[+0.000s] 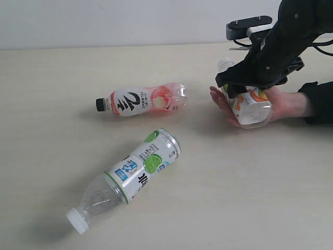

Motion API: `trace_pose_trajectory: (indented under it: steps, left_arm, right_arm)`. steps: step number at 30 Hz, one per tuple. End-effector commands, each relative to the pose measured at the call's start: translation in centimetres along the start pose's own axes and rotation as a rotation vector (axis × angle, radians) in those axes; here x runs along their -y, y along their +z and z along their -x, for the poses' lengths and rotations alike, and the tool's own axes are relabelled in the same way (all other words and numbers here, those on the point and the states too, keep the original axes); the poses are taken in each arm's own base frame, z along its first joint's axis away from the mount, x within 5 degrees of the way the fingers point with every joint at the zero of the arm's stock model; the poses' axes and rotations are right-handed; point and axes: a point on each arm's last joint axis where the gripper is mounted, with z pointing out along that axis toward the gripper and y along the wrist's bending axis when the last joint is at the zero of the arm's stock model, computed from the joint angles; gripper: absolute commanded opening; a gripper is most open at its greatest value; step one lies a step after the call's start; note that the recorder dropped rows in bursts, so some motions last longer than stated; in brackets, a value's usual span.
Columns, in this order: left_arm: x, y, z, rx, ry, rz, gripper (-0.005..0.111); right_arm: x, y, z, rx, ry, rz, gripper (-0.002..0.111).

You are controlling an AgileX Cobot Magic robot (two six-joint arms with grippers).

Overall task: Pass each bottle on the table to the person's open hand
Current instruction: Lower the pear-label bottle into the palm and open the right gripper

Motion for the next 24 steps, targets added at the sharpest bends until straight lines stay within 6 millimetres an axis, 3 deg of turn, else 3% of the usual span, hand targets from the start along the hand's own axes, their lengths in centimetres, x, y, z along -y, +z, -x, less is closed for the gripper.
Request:
trace_pose_trajectory:
  steps: [1,6,11,13,18,23,24]
  left_arm:
    - [0.0,0.0,0.0,0.009,-0.006,0.000,0.001]
    - [0.0,0.0,0.0,0.009,-0.006,0.000,0.001]
    - [0.0,0.0,0.0,0.009,-0.006,0.000,0.001]
    - [0.0,0.0,0.0,0.009,-0.006,0.000,0.001]
    - [0.0,0.0,0.0,0.009,-0.006,0.000,0.001]
    - [0.0,0.0,0.0,0.009,-0.006,0.000,0.001]
    - [0.0,0.0,0.0,0.009,-0.006,0.000,0.001]
  right_arm:
    - [0.1,-0.5,0.1,0.015,-0.001,-0.005,0.007]
    - [0.2,-0.5,0.0,0.011,-0.016,-0.016,0.037]
    - [0.2,-0.5,-0.1,-0.001,-0.051,-0.016,0.079]
    - [0.2,-0.5,-0.1,-0.001,-0.051,-0.016,0.089]
    - [0.2,-1.3,0.1,0.022,-0.043,-0.015,0.094]
    - [0.3,-7.1,0.6,0.137,-0.040,-0.017,0.092]
    - [0.4,-8.7,0.6,0.174,-0.057,-0.018,0.088]
